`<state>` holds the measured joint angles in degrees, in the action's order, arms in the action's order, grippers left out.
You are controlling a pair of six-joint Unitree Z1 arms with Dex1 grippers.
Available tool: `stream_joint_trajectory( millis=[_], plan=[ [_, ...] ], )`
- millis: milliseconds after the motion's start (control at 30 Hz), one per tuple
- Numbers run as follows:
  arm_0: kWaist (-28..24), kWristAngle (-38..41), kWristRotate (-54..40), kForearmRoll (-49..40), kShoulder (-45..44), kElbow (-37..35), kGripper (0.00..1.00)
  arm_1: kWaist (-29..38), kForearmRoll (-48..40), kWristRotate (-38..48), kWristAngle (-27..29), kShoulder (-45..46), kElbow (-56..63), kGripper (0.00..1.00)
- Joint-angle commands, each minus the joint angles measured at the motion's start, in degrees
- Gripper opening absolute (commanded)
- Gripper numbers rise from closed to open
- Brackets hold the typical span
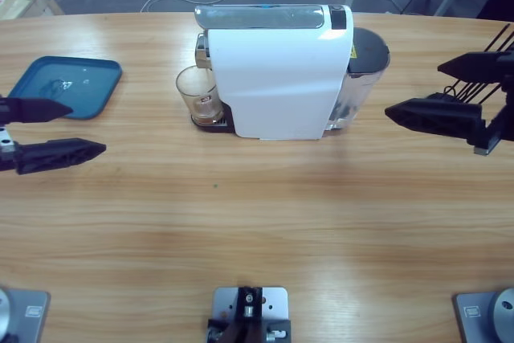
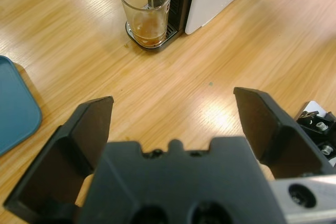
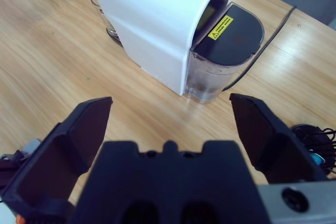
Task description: Pour coffee
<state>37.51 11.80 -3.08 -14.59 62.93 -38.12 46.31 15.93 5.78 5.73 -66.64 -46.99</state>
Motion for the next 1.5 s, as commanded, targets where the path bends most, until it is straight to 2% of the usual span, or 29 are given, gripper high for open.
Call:
stream_joint_trajectory(
  millis=[33,133,200,367,500,633,667,733,833,900,933,967,1067,1233,1500],
  plan=[
    [0.41,0.47,0.61,0.00,-0.79,1.82,0.991,0.45,-0.64,-0.65,-0.72,3.18,2.20,1.000],
    [0.38,0.72,2.79,1.41,-1.83,2.39,0.991,0.43,-0.57,-0.63,-1.02,3.43,2.69,1.000],
    [0.36,1.91,0.54,2.38,-0.61,2.61,0.991,0.45,-0.24,-0.68,-1.49,4.01,2.69,1.000],
    [-1.45,7.78,-13.68,6.05,2.43,2.44,0.989,0.45,4.70,-2.71,-0.55,6.70,1.19,1.000],
    [-8.27,14.29,-19.82,10.00,10.23,-0.11,0.974,0.43,8.71,-2.34,-1.44,9.35,1.14,1.000],
    [-10.10,15.83,-27.25,12.06,20.01,-4.49,0.976,0.45,14.69,-2.14,-2.13,12.48,0.67,1.000],
    [-11.51,19.28,-29.79,12.04,21.68,-5.35,0.957,0.43,15.76,-2.12,-2.78,13.03,0.61,0.999],
    [-12.21,21.42,-33.51,12.04,23.05,-5.38,0.858,0.43,16.67,-1.91,-3.85,13.27,0.49,0.995],
    [-12.28,22.85,-37.66,12.68,24.79,-5.05,0.807,0.45,17.11,-1.16,-4.47,13.10,0.16,0.991],
    [-12.28,22.13,-37.64,13.45,26.65,-5.88,0.850,0.45,16.94,-1.04,-5.36,12.73,0.05,0.991],
    [-12.32,22.13,-37.13,13.56,27.60,-6.42,0.954,0.45,16.92,-1.04,-5.57,12.47,0.05,0.994],
    [-12.35,22.58,-36.96,14.05,28.69,-6.69,0.982,0.45,16.94,-1.09,-5.71,12.36,0.03,0.999],
    [-12.33,25.59,-37.92,16.44,33.10,-6.47,0.982,0.43,16.96,-1.28,-5.56,12.38,0.05,1.000],
    [-12.37,25.64,-37.80,21.20,38.02,-8.02,0.982,0.45,17.83,-1.30,-5.56,12.68,0.12,1.000],
    [-12.37,25.11,-37.43,21.80,42.24,-11.19,0.982,0.45,17.87,-1.21,-5.56,12.55,1.32,1.000]
  ],
)
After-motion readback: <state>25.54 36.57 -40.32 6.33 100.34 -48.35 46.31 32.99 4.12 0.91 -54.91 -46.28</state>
